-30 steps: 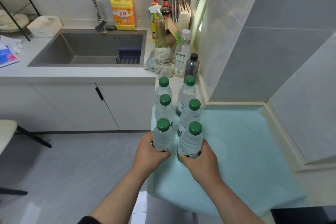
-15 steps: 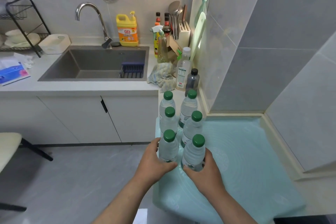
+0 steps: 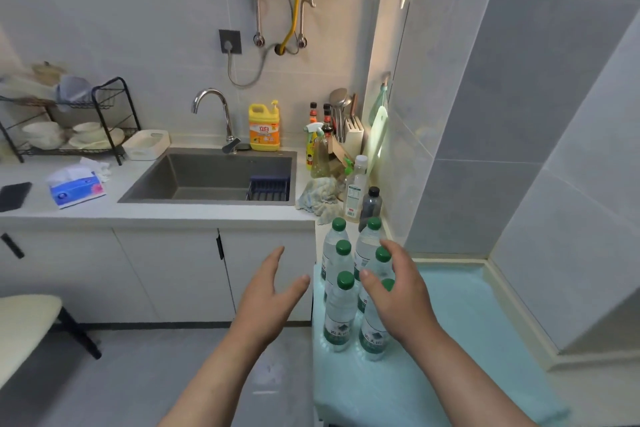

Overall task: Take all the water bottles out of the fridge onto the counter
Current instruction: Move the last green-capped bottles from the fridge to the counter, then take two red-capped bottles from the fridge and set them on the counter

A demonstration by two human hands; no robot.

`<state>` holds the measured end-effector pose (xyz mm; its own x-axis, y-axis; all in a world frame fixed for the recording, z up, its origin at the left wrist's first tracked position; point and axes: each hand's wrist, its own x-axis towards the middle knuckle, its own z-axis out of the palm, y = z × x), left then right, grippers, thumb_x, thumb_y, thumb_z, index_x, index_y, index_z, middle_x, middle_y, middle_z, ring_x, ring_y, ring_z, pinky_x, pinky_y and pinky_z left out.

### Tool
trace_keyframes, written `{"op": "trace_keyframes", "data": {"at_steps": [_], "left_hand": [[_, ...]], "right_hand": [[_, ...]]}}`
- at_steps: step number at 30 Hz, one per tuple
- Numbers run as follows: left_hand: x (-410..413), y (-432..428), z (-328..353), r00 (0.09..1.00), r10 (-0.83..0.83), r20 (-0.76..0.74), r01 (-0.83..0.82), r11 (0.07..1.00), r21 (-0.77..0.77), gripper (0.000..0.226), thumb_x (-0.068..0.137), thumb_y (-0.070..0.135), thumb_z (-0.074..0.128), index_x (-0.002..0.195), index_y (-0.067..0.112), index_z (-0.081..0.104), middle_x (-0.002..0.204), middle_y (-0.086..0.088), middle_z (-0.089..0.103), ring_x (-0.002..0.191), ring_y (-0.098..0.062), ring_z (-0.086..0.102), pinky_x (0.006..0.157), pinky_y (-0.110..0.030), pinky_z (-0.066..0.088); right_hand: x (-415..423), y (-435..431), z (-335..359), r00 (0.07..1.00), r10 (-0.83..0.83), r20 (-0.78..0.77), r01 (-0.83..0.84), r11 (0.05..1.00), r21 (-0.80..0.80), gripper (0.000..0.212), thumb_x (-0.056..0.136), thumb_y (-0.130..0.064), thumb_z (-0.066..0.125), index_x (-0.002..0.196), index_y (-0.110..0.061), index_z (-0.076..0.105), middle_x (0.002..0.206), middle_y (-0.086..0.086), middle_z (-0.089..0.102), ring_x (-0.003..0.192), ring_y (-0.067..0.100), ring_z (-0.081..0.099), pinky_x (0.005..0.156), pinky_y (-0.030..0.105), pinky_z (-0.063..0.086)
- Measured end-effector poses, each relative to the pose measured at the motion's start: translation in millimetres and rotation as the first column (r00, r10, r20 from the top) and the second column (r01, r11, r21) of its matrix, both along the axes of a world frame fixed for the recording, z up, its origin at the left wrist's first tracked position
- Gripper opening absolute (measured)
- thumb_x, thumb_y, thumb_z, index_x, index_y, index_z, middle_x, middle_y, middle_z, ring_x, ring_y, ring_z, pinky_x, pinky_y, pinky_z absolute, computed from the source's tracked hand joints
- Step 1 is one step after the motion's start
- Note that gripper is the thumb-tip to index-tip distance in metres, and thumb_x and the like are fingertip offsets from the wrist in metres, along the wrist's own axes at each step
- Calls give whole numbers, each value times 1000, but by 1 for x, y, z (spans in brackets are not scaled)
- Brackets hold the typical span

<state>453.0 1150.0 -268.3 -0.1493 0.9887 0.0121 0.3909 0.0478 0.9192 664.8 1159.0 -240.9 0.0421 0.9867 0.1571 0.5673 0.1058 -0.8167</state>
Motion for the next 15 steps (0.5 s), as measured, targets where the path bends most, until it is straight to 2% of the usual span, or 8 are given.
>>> {"op": "trace_keyframes", "data": {"at_steps": [3,7,13,15], "left_hand": [[-13,-24,16,998,50,27,-51,998,35,65,91,37,63,149,29,35,157,6,34,144,-22,33,117,-43,31],[-33,-77,34,985,169,47,-171,983,61,58,93,34,60,147,29,38,155,6,37,142,-21,37,113,-35,33],[-53,-178,60,920,384,74,-390,914,108,53,96,29,59,146,23,42,150,5,43,139,-13,39,109,-29,34],[-56,-215,66,888,455,68,-459,882,108,56,92,37,61,144,23,44,147,7,46,134,-9,42,104,-26,35]], "right_hand": [[-20,-15,14,997,75,-19,-75,997,8,55,92,-29,64,141,-28,42,132,-17,43,119,5,41,100,26,36],[-49,-44,24,970,240,-39,-241,970,-14,57,90,-37,63,142,-30,41,138,-15,43,131,12,42,111,40,38],[-91,-97,36,851,524,-49,-525,850,-30,54,92,-36,61,142,-29,42,146,-7,44,135,10,40,113,36,36],[-104,-117,37,804,590,-73,-593,805,-29,53,92,-35,62,141,-28,44,145,-8,46,134,11,41,112,36,36]]}}
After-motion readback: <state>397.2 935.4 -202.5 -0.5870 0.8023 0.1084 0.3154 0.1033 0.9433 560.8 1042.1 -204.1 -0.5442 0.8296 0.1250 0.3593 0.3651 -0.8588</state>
